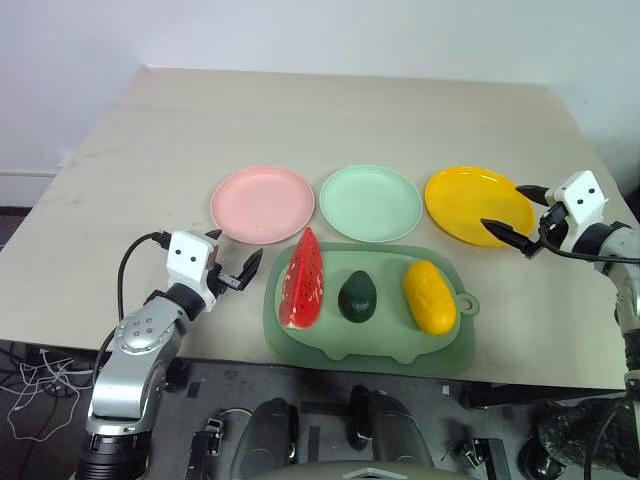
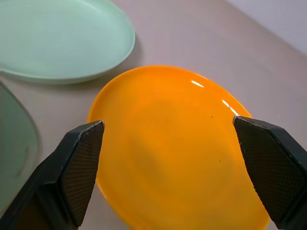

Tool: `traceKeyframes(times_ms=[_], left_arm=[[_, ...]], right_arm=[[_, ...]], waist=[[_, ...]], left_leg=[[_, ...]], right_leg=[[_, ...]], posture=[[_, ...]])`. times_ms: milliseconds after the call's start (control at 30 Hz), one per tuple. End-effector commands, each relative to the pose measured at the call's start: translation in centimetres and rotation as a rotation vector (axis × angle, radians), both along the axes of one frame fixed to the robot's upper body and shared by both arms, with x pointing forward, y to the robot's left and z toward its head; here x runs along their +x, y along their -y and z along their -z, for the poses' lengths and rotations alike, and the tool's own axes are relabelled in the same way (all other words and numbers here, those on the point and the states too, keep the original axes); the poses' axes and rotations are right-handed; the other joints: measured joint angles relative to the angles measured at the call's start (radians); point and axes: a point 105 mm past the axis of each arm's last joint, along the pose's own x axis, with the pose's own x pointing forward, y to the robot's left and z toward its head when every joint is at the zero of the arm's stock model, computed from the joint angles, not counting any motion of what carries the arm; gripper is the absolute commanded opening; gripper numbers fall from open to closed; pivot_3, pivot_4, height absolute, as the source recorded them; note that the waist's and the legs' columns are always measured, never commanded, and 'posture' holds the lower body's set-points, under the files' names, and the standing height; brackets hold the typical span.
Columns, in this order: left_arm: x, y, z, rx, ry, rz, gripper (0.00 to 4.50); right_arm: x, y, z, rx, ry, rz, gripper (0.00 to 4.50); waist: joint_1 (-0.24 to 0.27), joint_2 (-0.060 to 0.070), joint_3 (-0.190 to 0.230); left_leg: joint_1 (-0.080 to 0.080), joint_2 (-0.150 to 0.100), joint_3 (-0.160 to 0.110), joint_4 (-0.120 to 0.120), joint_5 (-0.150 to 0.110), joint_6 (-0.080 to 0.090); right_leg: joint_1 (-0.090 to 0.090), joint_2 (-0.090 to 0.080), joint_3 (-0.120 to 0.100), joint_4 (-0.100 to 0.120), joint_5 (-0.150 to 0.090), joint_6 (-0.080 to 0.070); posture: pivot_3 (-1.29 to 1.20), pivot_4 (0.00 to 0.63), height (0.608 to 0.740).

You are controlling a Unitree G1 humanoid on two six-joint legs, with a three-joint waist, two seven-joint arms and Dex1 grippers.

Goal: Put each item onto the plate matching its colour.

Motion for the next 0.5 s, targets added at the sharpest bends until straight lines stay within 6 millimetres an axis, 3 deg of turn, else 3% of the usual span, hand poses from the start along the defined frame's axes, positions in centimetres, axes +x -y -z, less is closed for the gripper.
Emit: traceKeyframes(times_ms=[33, 200, 333, 500], left_arm=[[0.0, 0.3, -1.1, 0.006, 0.046, 0.034, 4.45], [0.4, -0.1, -0.5, 0.007, 0.016, 0.054, 4.45], [0.7, -0.7, 0.0, 0.011, 0.000, 0.053, 4.45], [0.1, -1.7, 1.2, 0.049, -0.046, 0.087, 4.45]], right_arm=[[-1.2, 0.6, -2.4, -0.010, 0.057, 0.013, 4.50], [-3.5, -0.5, -2.1, -0.030, 0.051, -0.011, 4.50], [-4.9, -1.3, -3.0, 0.008, 0.063, 0.022, 4.50], [-7.3, -4.2, -3.6, 0.066, 0.001, -0.005, 4.50]], waist=[[0.000, 0.000, 0.000], [-0.001, 0.000, 0.000], [-0.003, 0.001, 0.000], [-0.001, 0.001, 0.000]], left_leg=[[0.000, 0.000, 0.000, 0.000, 0.000, 0.000], [0.000, 0.000, 0.000, 0.000, 0.000, 0.000], [0.000, 0.000, 0.000, 0.000, 0.000, 0.000], [0.000, 0.001, -0.001, 0.000, 0.000, 0.000]], right_leg=[[0.000, 0.000, 0.000, 0.000, 0.000, 0.000], [0.000, 0.000, 0.000, 0.000, 0.000, 0.000], [0.000, 0.000, 0.000, 0.000, 0.000, 0.000], [-0.001, 0.000, 0.000, 0.000, 0.000, 0.000]], posture=[[0.00, 0.150, 0.740], [0.00, 0.150, 0.740], [0.00, 0.150, 0.740], [0.00, 0.150, 0.740]])
